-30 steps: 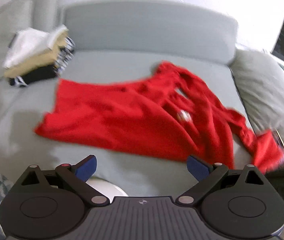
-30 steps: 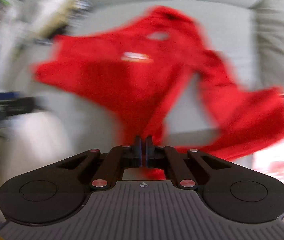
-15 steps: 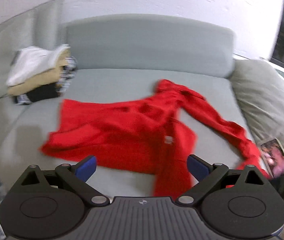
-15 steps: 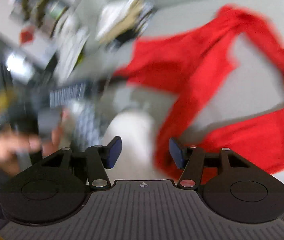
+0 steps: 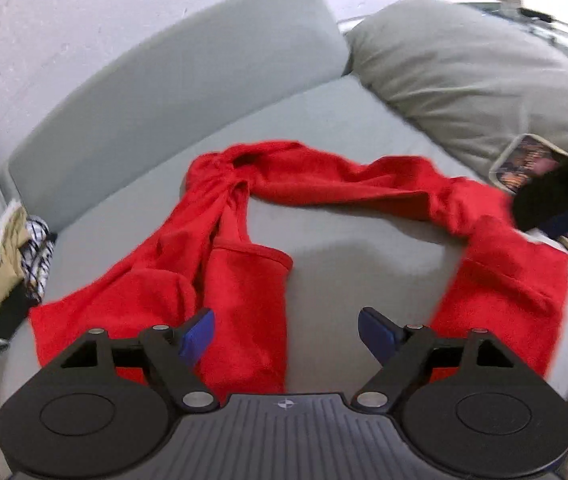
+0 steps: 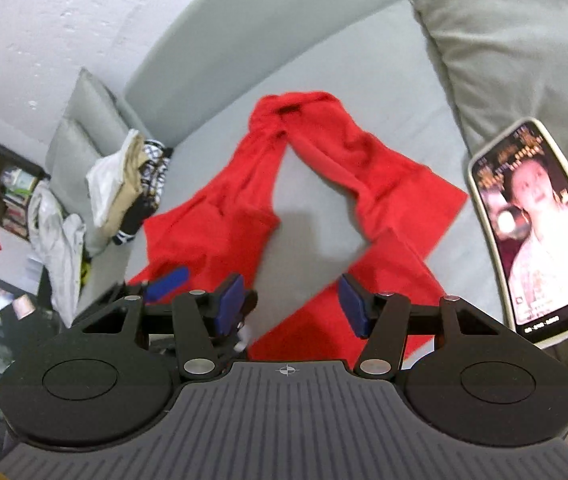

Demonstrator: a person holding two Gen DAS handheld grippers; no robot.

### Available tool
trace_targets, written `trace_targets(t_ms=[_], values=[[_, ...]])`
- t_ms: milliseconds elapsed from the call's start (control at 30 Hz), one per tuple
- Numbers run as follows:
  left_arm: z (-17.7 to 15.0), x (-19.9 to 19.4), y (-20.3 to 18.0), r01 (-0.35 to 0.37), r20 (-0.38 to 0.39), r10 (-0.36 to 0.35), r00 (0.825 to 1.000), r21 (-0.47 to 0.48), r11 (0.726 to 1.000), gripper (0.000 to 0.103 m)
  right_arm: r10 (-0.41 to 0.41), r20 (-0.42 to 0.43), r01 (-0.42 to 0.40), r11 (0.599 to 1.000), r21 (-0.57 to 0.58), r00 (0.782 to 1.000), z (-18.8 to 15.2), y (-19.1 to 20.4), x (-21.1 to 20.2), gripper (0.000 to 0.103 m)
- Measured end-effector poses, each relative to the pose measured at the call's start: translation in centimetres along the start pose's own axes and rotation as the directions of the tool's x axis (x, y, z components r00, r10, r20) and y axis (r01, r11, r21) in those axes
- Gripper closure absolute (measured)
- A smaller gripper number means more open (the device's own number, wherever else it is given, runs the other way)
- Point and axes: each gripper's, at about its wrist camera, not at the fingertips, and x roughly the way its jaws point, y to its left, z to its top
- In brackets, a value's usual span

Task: Fold clothes
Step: 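Lay the red shirt flat on the sofa and open the right gripper, then grasp the shirt edge with the left gripper and lift it up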

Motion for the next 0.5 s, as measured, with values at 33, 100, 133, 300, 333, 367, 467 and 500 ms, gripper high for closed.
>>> trace_targets(t_ms=[33,100,133,300,333,367,467,500], values=[[0.4,1.0,0.1,-0.01,-0.01,0.01,1.0,-0.011,1.0,0.023,-0.005,-0.001,0.005,1.0,0.008,1.0,0.1,-0.4,0.3,0.044],[0.9,3.0,-0.2,-0.053,-0.035,0.054,0.998,0.008,0.999,0.028,-0.007,0.001,0.007,1.0,0.021,1.0,0.4,-1.0,0.9,0.044],[1.1,4.0,-0.6,-0.083,-0.048,0.085,0.995,0.044,0.996,0.034,-0.008,0.0,0.008,1.0,0.025,1.0,0.5,-1.2,1.1,0.044],[1.6,6.5,-1.6,-0.153,-0.045,0.165,0.985,0.198,0.968,0.094,-0.024,-0.006,0.024,0.999,0.032,1.0,1.0,-1.6,1.7,0.044],[1.8,6.9,-1.3,-0.156,-0.064,0.172,0.983,0.205,0.966,0.097,-0.026,-0.007,0.027,0.999,0.035,1.0,1.1,-1.7,1.8,0.044],[1.9,6.4,-0.5,-0.131,-0.063,0.143,0.988,0.166,0.977,0.098,-0.029,-0.006,0.029,0.999,0.039,1.0,1.2,-1.7,1.8,0.044],[2.2,1.2,2.1,0.009,0.043,-0.011,0.999,0.045,0.999,0.099,-0.032,0.009,0.031,0.999,0.04,0.999,1.4,-1.6,1.5,0.044],[2.2,-1.6,3.4,0.109,0.094,-0.109,0.99,0.007,0.994,0.1,-0.028,0.02,0.027,0.999,0.038,0.999,1.5,-1.4,1.1,0.044]])
